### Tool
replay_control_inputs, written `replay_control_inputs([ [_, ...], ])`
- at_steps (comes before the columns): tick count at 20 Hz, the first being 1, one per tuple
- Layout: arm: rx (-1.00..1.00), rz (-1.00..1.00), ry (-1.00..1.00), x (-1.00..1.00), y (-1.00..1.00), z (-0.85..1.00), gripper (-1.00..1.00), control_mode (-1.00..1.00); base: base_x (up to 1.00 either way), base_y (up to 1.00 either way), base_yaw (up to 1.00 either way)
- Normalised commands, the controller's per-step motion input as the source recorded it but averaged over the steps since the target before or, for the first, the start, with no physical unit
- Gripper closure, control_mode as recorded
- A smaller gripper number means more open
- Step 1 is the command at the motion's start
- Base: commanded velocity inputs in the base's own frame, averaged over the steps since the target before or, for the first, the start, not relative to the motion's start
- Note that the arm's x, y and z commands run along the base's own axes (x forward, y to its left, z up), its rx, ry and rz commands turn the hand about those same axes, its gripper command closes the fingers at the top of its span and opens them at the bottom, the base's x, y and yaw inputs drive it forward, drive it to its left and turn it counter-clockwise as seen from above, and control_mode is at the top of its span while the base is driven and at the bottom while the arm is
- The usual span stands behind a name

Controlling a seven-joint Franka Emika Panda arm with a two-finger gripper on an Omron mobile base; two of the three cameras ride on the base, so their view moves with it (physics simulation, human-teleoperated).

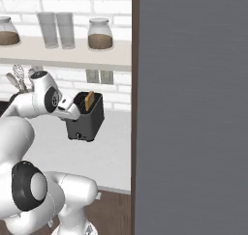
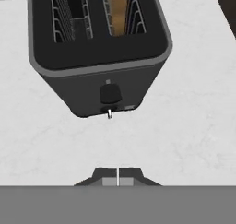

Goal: Start the toaster. Once the lever pops up, take the bread to the plate on the dining counter.

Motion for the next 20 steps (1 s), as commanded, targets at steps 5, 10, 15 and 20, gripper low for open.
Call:
replay_control_inputs([
  [5,0.0,-0.06,-0.01,0.25,-0.06,-0.11,1.0,-1.0,0.0,0.0,0.0],
  [10,0.0,0.0,-0.01,0.41,0.0,-0.14,1.0,-1.0,0.0,0.0,0.0],
  [15,0.0,0.0,-0.02,0.28,0.0,-0.03,1.0,-1.0,0.0,0.0,0.0],
  [20,0.0,0.0,0.0,0.0,0.01,-0.05,1.0,-1.0,0.0,0.0,0.0],
])
